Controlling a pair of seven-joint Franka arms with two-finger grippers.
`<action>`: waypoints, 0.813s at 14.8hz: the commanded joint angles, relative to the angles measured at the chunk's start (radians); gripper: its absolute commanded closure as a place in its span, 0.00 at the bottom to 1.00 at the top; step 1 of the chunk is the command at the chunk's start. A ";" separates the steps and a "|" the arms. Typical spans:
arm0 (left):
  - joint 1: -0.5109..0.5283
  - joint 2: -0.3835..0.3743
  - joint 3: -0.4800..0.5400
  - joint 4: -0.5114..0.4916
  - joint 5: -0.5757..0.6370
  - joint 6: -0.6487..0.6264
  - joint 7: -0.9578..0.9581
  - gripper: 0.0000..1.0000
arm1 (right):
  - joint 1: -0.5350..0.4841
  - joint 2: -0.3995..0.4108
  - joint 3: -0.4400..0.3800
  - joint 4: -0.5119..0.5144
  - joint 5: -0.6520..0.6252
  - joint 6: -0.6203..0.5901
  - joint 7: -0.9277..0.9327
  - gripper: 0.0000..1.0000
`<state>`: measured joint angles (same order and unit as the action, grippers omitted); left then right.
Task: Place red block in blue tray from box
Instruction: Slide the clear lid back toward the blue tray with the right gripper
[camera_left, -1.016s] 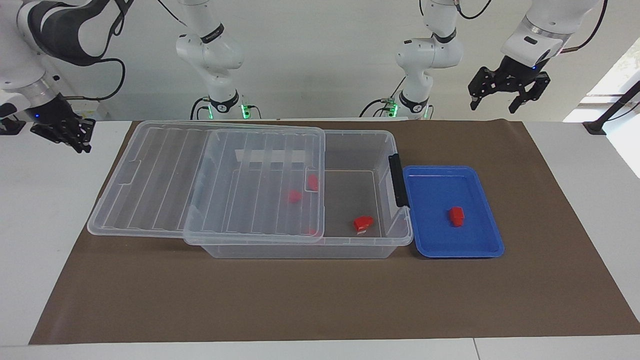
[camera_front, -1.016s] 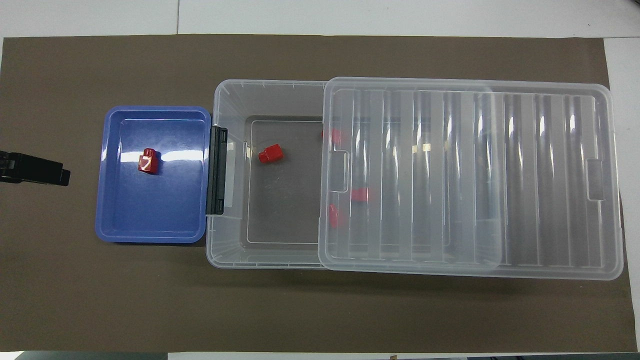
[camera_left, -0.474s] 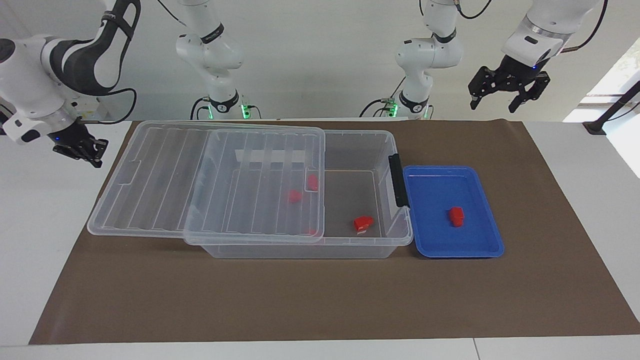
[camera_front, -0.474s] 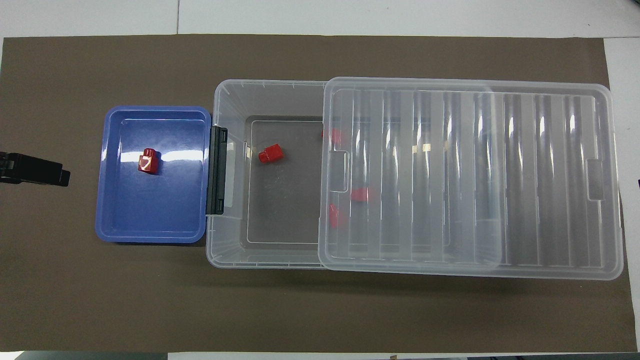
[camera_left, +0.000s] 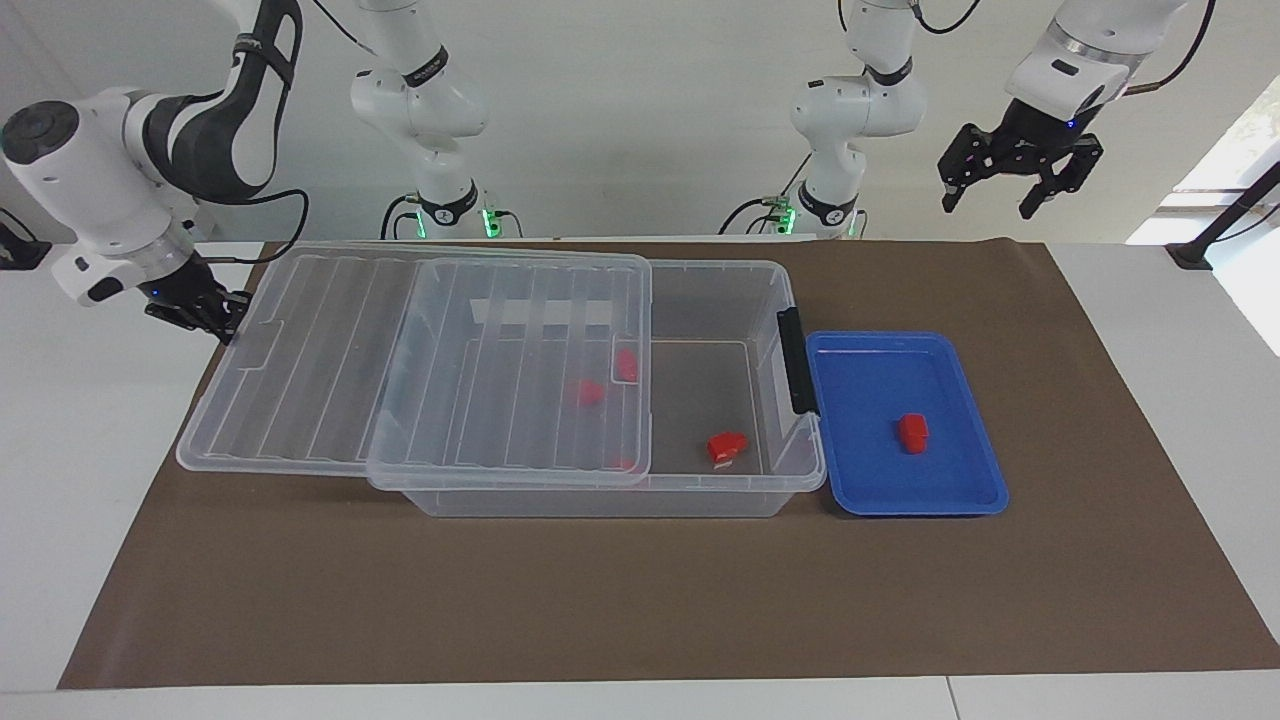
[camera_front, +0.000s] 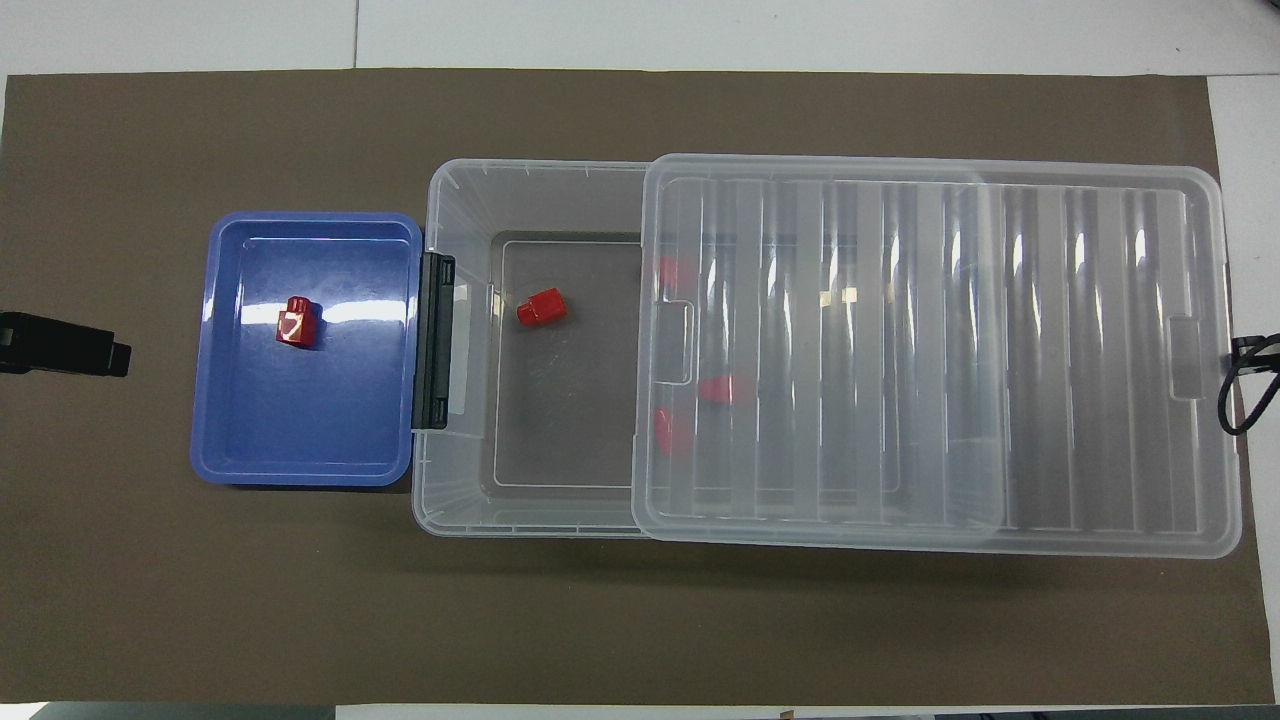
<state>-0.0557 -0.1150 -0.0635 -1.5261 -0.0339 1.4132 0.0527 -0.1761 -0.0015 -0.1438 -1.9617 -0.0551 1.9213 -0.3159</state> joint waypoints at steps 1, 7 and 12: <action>0.016 -0.037 -0.002 -0.028 -0.023 -0.010 -0.001 0.00 | 0.035 -0.028 0.004 -0.040 0.014 0.022 0.053 1.00; 0.017 -0.049 -0.001 -0.028 -0.020 -0.010 -0.001 0.00 | 0.115 -0.031 0.006 -0.052 0.043 0.024 0.141 1.00; 0.023 -0.038 0.004 -0.022 -0.015 0.016 0.002 0.00 | 0.164 -0.029 0.012 -0.074 0.084 0.062 0.201 1.00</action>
<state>-0.0454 -0.1345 -0.0610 -1.5261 -0.0339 1.4144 0.0525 -0.0324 -0.0057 -0.1376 -1.9927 0.0043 1.9415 -0.1424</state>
